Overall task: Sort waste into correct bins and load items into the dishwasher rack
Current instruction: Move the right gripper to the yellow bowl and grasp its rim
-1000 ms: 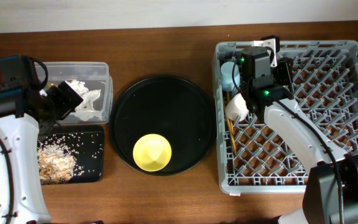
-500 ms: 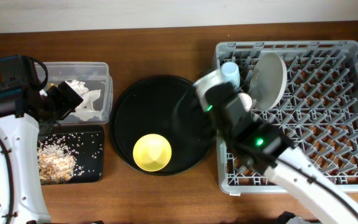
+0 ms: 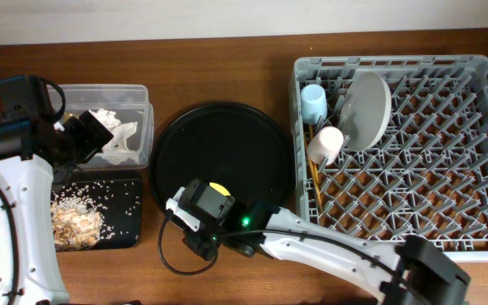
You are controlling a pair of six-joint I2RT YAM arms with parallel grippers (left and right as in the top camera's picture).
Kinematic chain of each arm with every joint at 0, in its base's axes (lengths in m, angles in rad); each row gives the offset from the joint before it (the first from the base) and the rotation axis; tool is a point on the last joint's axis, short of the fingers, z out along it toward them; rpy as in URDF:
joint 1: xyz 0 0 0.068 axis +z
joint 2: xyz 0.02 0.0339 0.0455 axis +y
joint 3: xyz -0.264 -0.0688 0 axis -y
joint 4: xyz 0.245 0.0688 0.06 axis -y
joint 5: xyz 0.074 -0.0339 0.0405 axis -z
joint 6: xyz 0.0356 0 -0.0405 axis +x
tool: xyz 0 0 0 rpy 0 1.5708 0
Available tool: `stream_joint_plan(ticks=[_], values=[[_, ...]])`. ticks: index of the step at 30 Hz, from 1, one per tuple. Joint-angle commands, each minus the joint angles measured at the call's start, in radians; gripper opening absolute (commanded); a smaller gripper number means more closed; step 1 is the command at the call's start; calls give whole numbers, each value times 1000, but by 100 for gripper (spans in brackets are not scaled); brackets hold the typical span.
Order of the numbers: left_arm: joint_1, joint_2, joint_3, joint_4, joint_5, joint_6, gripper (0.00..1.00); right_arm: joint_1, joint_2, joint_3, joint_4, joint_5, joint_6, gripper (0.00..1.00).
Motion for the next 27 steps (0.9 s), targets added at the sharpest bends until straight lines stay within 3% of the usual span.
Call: stream_joint_plan(ticks=[1,8,27], values=[[2,-17,6,-1,3,2,99,2,76,-1,38,-10,8,20],[2,-17,6,-1,3,2,99,2,115,-1,56,94,6,33],[2,-17,6,-1,3,2,99,2,160,-2,29,146,4,26]])
